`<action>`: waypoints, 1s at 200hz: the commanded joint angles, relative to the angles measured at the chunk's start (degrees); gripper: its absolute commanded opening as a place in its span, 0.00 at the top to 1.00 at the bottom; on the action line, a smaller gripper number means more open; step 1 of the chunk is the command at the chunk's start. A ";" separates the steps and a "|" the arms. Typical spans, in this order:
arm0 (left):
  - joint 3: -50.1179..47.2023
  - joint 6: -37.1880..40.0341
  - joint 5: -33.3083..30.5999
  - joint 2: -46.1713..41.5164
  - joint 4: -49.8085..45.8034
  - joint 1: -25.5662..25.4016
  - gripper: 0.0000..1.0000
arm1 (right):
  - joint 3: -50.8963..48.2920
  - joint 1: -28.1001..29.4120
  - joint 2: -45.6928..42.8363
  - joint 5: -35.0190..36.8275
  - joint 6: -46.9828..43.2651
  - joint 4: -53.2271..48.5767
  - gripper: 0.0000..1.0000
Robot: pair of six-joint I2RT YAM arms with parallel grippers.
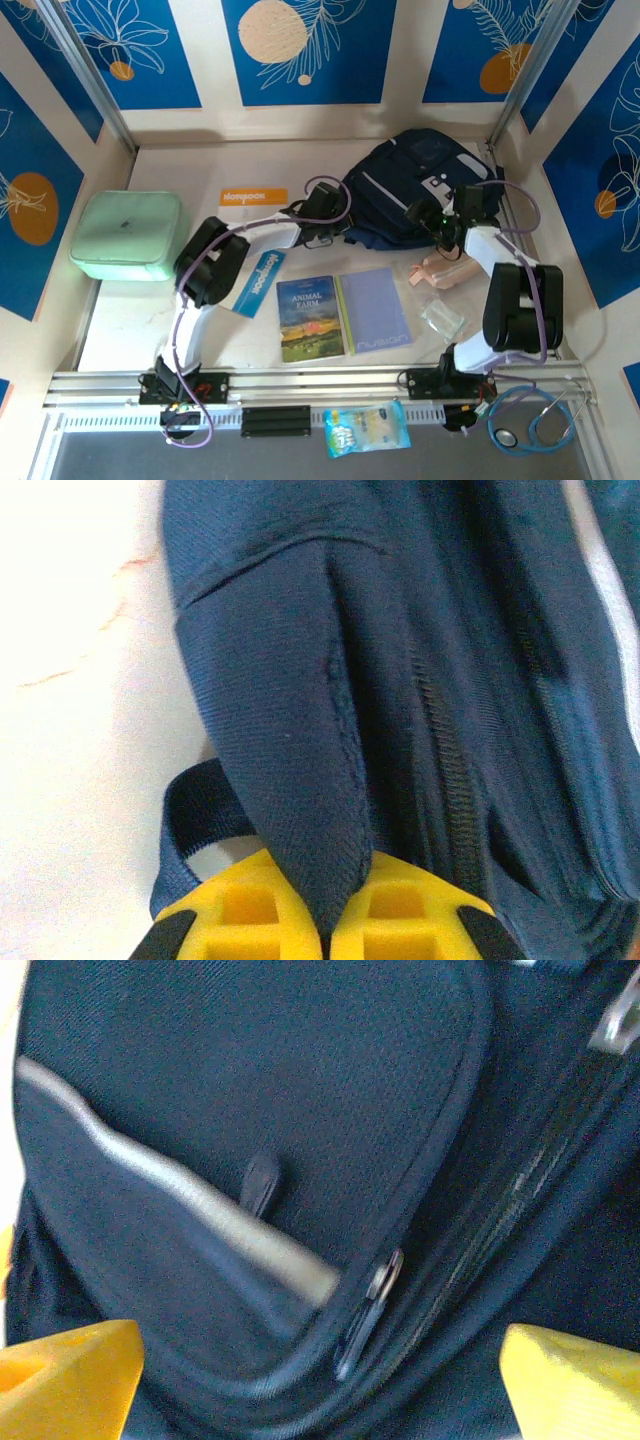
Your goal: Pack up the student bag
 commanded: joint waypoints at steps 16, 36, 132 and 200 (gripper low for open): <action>-10.46 7.40 -6.95 -17.27 -3.79 0.21 1.00 | 7.51 5.00 6.88 -2.93 -2.18 -0.07 0.12; -16.39 8.77 -9.68 -24.35 -5.86 0.55 1.00 | 9.84 9.16 8.38 -2.87 -1.69 -0.37 0.12; -31.89 10.91 -11.07 -38.89 -8.39 11.91 1.00 | 5.36 13.61 0.66 -2.61 9.39 1.10 0.12; -33.84 11.34 -9.24 -40.20 -9.10 13.57 1.00 | 7.38 13.14 8.88 -6.21 13.54 1.65 0.40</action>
